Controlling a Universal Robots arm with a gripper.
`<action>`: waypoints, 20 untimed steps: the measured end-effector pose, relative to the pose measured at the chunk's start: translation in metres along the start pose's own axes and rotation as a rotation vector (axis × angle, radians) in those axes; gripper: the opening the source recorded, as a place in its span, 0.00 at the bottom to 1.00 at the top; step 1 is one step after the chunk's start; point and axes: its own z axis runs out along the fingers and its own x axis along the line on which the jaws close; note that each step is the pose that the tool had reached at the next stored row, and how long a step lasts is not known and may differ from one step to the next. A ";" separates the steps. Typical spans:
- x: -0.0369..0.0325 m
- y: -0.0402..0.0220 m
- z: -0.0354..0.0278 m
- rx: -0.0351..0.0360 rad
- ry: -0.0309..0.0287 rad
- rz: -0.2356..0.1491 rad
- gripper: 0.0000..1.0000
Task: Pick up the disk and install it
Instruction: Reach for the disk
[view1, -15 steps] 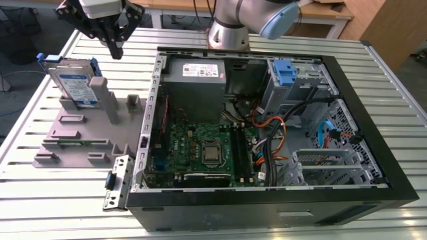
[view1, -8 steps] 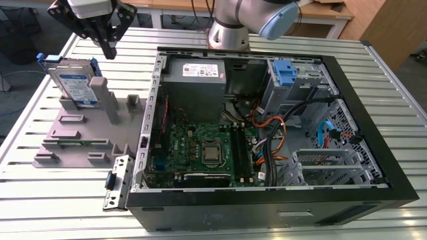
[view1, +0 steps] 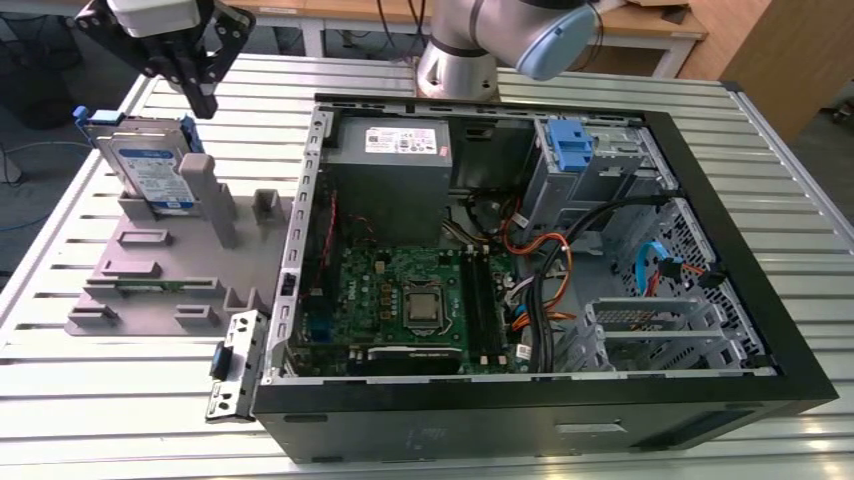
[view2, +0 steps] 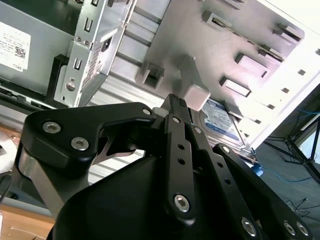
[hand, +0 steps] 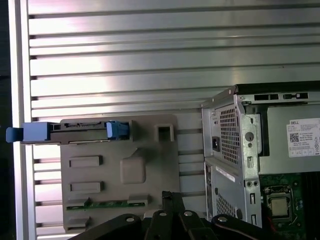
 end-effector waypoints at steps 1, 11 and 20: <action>0.0018 -0.0001 0.0001 -0.0001 0.0000 0.000 0.11; 0.0200 -0.0015 0.0003 -0.0001 0.0000 0.000 0.11; 0.0363 -0.0028 0.0007 -0.0001 0.0000 0.000 0.11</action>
